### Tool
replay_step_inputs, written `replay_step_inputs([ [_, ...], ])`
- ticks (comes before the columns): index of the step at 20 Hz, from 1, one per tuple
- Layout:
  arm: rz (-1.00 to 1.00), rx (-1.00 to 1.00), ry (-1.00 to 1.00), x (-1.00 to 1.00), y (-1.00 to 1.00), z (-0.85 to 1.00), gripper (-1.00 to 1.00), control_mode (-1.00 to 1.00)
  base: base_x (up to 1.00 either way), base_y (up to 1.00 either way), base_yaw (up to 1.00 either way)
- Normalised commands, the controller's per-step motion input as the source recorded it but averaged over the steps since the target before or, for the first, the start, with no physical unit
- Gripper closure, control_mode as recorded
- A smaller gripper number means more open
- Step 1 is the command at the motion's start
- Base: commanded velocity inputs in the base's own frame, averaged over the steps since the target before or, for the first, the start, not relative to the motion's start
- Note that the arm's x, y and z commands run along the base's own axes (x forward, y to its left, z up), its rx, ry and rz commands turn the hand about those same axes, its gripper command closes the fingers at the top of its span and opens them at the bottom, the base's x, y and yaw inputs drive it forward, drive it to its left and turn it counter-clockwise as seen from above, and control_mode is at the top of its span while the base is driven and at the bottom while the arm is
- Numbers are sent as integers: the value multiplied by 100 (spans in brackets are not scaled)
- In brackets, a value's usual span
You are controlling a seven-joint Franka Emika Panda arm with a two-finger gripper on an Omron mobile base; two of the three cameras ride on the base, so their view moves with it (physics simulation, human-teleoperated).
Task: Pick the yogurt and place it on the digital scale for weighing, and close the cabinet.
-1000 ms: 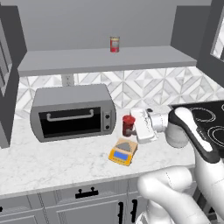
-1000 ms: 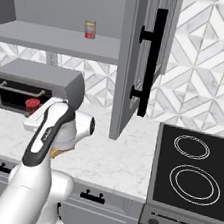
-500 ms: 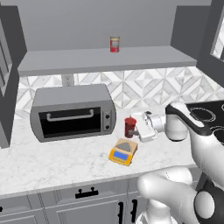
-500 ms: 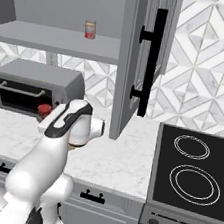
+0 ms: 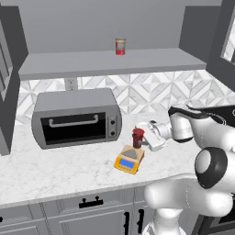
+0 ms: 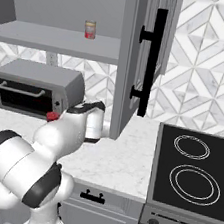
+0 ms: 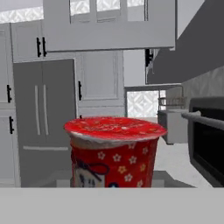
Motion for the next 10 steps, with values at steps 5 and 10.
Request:
replay_step_inputs([
  [5,11,0,0,20,-2,-47,100,-100,0,0,0],
  [10,9,0,0,5,-1,-23,100,-100,0,0,0],
])
